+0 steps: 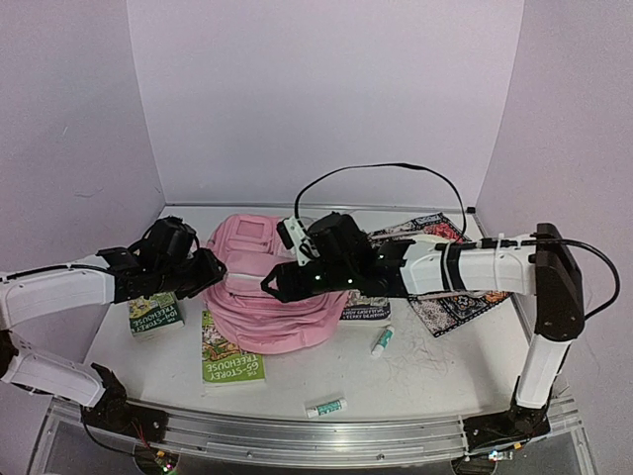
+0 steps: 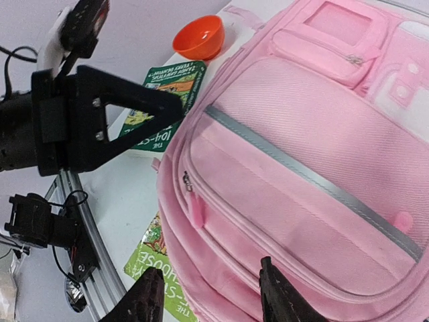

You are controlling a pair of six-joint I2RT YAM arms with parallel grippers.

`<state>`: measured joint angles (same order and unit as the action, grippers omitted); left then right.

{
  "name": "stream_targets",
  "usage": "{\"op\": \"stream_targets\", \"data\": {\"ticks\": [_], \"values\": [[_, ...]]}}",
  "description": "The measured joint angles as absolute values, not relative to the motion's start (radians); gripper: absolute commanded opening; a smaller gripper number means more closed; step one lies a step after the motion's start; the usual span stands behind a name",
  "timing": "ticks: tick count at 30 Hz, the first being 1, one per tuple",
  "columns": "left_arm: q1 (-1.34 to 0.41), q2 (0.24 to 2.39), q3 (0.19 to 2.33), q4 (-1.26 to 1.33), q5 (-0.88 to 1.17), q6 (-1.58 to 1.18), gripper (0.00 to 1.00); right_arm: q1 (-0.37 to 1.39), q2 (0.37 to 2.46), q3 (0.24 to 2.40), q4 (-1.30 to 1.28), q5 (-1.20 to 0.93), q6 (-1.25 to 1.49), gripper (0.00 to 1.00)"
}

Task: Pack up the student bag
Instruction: Unzip the upper front pocket of the student bag, then pick up the upper front pocket of the bag.

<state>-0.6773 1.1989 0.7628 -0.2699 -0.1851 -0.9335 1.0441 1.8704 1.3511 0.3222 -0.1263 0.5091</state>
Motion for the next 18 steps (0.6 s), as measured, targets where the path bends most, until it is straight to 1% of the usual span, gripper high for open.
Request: {"op": "stream_targets", "data": {"ticks": [4,11,18], "values": [[-0.704,1.184,0.785,-0.330,-0.185,-0.915,0.51,1.014,1.845,1.315,0.322,-0.082,0.546,0.58],[-0.835,1.236,0.831,-0.378,-0.207,-0.915,0.51,0.987,1.846,1.296,0.308,-0.046,0.611,0.67],[-0.863,1.309,0.834,-0.397,-0.221,-0.915,0.46,0.985,1.847,1.296,0.307,-0.035,0.644,0.70]]}}
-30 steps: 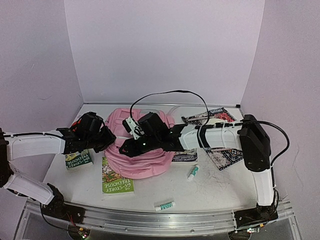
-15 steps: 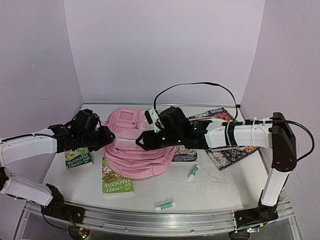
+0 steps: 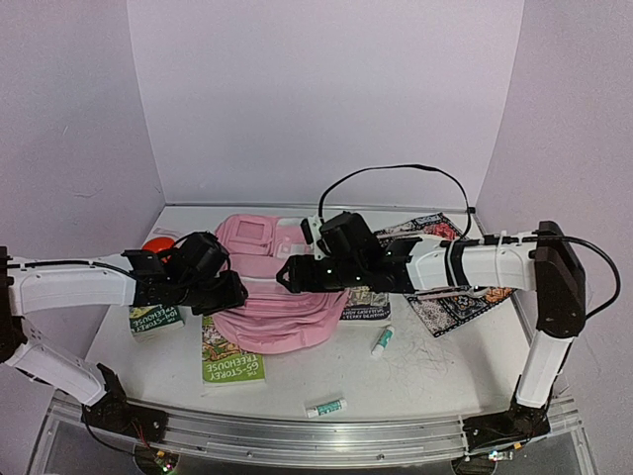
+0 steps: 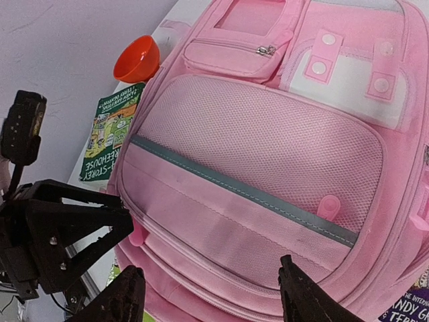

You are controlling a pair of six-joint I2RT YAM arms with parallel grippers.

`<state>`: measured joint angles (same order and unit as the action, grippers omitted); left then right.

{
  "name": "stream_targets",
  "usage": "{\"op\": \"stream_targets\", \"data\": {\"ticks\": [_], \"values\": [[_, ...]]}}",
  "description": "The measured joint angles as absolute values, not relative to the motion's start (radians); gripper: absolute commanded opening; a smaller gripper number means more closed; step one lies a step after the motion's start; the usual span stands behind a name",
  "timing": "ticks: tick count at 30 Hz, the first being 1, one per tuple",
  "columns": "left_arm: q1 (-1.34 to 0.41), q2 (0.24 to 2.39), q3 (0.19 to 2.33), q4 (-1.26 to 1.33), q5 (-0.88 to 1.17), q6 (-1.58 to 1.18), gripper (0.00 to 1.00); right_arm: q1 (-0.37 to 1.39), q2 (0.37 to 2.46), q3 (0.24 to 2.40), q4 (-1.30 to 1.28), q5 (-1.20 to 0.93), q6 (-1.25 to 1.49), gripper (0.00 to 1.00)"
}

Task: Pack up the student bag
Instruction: Pick up the upper front pocket of the bag.

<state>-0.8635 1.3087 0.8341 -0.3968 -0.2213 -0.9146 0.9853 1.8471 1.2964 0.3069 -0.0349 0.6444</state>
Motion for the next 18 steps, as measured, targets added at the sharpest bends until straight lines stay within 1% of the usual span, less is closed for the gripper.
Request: {"op": "stream_targets", "data": {"ticks": [10,14,18], "values": [[-0.871,1.344,0.838,-0.423,-0.223,-0.913,0.42,0.980,1.859,1.296,0.308,-0.027,0.651,0.72],[-0.871,1.360,0.838,-0.423,-0.223,-0.911,0.38,0.979,1.887,1.297,0.307,-0.028,0.651,0.72],[-0.871,1.384,0.838,-0.423,-0.222,-0.899,0.30,0.979,1.909,1.297,0.306,-0.027,0.652,0.72]]}}
